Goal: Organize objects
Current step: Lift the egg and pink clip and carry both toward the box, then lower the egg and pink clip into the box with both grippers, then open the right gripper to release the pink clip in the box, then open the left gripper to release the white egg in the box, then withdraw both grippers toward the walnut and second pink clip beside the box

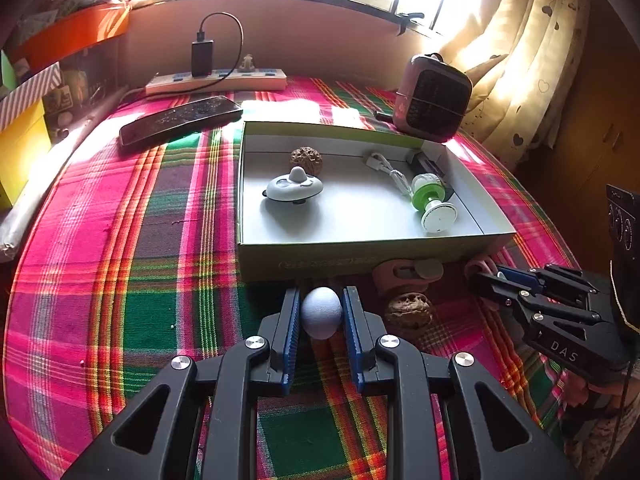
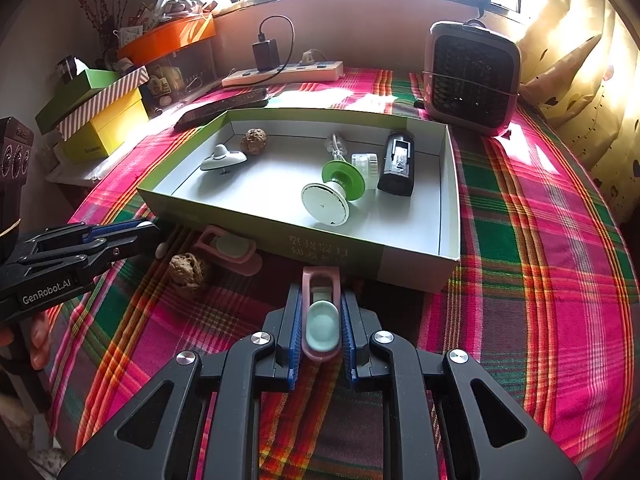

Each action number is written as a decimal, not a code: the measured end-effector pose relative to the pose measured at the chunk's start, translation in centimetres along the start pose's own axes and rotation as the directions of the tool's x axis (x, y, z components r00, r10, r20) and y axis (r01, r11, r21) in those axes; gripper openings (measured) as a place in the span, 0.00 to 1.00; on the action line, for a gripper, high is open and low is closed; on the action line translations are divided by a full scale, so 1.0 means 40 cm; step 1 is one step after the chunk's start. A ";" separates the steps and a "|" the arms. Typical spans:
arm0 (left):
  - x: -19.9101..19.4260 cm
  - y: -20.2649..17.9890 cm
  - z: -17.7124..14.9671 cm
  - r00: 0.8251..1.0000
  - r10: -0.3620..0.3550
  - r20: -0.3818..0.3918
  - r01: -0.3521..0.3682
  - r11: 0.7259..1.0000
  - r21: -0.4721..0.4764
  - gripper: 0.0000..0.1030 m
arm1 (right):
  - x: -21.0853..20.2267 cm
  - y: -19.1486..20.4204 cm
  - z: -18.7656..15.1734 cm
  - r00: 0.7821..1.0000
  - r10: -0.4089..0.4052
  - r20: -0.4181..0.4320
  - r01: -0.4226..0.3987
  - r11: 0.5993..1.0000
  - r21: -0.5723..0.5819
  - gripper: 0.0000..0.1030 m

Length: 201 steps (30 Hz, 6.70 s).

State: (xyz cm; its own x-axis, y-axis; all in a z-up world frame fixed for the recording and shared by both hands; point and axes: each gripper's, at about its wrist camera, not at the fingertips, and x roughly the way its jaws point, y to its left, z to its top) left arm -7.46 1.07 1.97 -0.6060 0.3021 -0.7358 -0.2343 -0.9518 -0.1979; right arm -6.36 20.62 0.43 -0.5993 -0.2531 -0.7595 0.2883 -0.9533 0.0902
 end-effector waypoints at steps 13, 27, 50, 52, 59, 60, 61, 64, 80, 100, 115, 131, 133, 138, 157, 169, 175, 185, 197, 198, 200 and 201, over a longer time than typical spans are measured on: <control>-0.030 -0.013 0.007 1.000 -0.005 0.020 0.005 1.000 0.012 0.19 | -0.023 0.006 0.004 1.000 0.008 0.021 -0.008 1.000 -0.002 0.17; -0.055 -0.025 0.023 0.999 -0.014 0.044 0.013 1.000 0.025 0.19 | -0.054 0.017 0.019 0.998 0.027 0.048 -0.027 1.000 -0.015 0.18; -0.009 -0.017 0.104 0.999 -0.019 0.048 0.018 1.000 0.019 0.19 | -0.031 0.021 0.144 0.995 0.048 0.084 -0.044 0.998 -0.046 0.17; 0.001 -0.015 0.112 0.999 -0.016 0.045 0.015 1.000 0.020 0.19 | -0.020 0.022 0.159 0.995 0.049 0.082 -0.045 0.998 -0.049 0.17; 0.037 -0.006 0.130 1.000 -0.004 0.028 0.003 1.000 0.014 0.19 | 0.029 0.022 0.215 0.996 0.049 0.069 -0.046 0.998 -0.044 0.18; 0.042 -0.004 0.131 1.000 -0.007 0.024 0.006 1.000 0.011 0.19 | 0.038 0.022 0.222 0.997 0.048 0.065 -0.045 0.998 -0.044 0.18; 0.046 -0.001 0.131 1.000 -0.006 0.020 0.006 1.000 0.006 0.19 | 0.047 0.022 0.228 0.997 0.048 0.061 -0.045 0.998 -0.044 0.18; 0.057 0.001 0.134 1.000 -0.003 0.017 0.002 1.000 0.007 0.19 | 0.074 0.018 0.241 0.998 0.053 0.043 -0.052 0.998 -0.036 0.18; 0.106 0.017 0.142 1.000 0.005 -0.017 -0.005 1.000 -0.004 0.19 | 0.177 0.009 0.289 0.998 0.065 -0.022 -0.065 0.998 0.002 0.18; 0.122 0.014 0.149 0.999 0.047 -0.028 -0.046 0.999 0.010 0.19 | 0.239 0.024 0.292 0.996 0.053 -0.078 -0.054 0.999 -0.008 0.18; 0.123 0.015 0.149 0.999 0.045 -0.031 -0.045 0.999 0.003 0.19 | 0.250 0.023 0.296 0.995 0.020 -0.103 -0.021 1.000 -0.014 0.18; 0.123 0.017 0.148 0.999 0.042 -0.031 -0.042 0.999 -0.001 0.23 | 0.243 0.032 0.293 0.995 0.002 -0.099 -0.002 1.000 -0.006 0.35; 0.122 0.018 0.148 0.999 0.039 -0.031 -0.039 0.999 -0.001 0.24 | 0.240 0.032 0.293 0.995 0.002 -0.095 -0.002 1.000 -0.003 0.35; 0.117 0.018 0.143 0.999 0.032 -0.031 -0.032 0.999 -0.009 0.27 | 0.225 0.032 0.293 0.997 -0.004 -0.083 0.004 1.000 0.002 0.35; 0.045 -0.007 0.118 0.999 0.036 0.000 -0.036 0.999 0.002 0.32 | 0.117 0.043 0.244 1.000 -0.028 -0.008 0.029 0.999 0.026 0.35; -0.018 -0.017 0.080 0.999 0.003 0.033 -0.003 1.000 0.003 0.32 | 0.021 0.046 0.194 0.996 -0.067 0.059 0.065 0.997 0.036 0.35; -0.032 -0.024 0.048 0.999 -0.028 0.022 0.028 1.000 0.009 0.32 | -0.023 0.053 0.162 0.993 -0.076 0.092 0.074 0.997 0.025 0.35; -0.027 -0.057 0.013 0.994 -0.110 -0.015 0.111 0.993 0.030 0.43 | -0.071 0.054 0.111 0.987 -0.098 0.125 0.097 0.995 0.014 0.35; 0.024 -0.098 -0.005 0.992 -0.100 -0.073 0.104 0.993 0.056 0.44 | -0.086 0.030 0.061 0.988 -0.100 0.119 0.095 0.994 0.049 0.41; 0.027 -0.099 -0.006 0.992 -0.098 -0.075 0.102 0.993 0.053 0.44 | -0.086 0.029 0.058 0.988 -0.099 0.118 0.094 0.994 0.051 0.41; 0.032 -0.101 -0.007 0.993 -0.095 -0.076 0.099 0.994 0.054 0.44 | -0.085 0.025 0.053 0.988 -0.100 0.113 0.094 0.994 0.056 0.41; 0.035 -0.100 -0.006 0.993 -0.090 -0.075 0.094 0.994 0.052 0.44 | -0.085 0.024 0.050 0.989 -0.100 0.112 0.094 0.994 0.057 0.41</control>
State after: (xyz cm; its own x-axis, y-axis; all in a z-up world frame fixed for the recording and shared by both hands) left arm -7.18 5.31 1.59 -0.5235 0.3818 -0.7617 -0.3294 -0.9152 -0.2324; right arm -5.56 20.24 4.39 -0.7050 -0.1733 -0.6878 0.1879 -0.9807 0.0545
